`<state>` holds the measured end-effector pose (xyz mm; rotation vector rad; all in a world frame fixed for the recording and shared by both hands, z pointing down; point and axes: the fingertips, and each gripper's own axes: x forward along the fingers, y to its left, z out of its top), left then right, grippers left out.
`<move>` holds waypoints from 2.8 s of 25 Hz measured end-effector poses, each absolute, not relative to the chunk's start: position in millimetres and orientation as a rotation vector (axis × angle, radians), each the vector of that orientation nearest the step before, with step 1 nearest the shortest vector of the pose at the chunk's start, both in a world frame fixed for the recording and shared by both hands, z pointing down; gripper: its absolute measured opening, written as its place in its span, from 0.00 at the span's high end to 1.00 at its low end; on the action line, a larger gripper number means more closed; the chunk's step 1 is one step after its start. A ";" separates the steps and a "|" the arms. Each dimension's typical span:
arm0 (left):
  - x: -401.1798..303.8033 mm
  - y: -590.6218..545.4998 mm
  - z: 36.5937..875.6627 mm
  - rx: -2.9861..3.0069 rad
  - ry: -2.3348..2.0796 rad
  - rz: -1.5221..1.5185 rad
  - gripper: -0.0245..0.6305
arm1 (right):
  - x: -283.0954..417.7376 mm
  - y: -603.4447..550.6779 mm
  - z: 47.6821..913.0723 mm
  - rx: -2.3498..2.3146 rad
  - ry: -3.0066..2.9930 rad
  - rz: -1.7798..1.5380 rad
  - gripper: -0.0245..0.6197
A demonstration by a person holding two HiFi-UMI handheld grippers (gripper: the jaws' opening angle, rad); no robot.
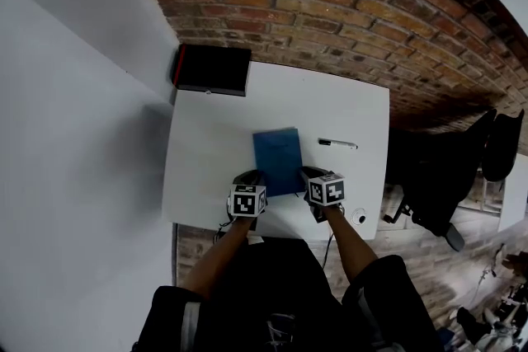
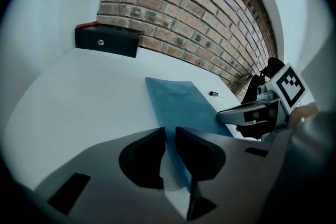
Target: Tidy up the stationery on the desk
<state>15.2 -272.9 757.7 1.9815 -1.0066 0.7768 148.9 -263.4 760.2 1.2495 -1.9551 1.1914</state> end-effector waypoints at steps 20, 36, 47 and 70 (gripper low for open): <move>-72.9 -286.9 750.5 2.036 -0.981 0.779 0.88 | 57.6 -248.8 754.5 1.313 -1.978 1.367 0.89; -136.1 -298.2 749.9 2.052 -0.976 0.797 0.88 | -6.9 -254.5 752.1 1.355 -1.976 1.418 0.89; -175.5 -299.1 752.3 2.043 -0.980 0.794 0.88 | -46.0 -253.9 754.3 1.358 -1.959 1.433 0.89; -195.2 -300.3 749.1 2.062 -1.115 0.875 0.88 | -39.7 -254.2 750.5 1.358 -1.983 1.258 0.89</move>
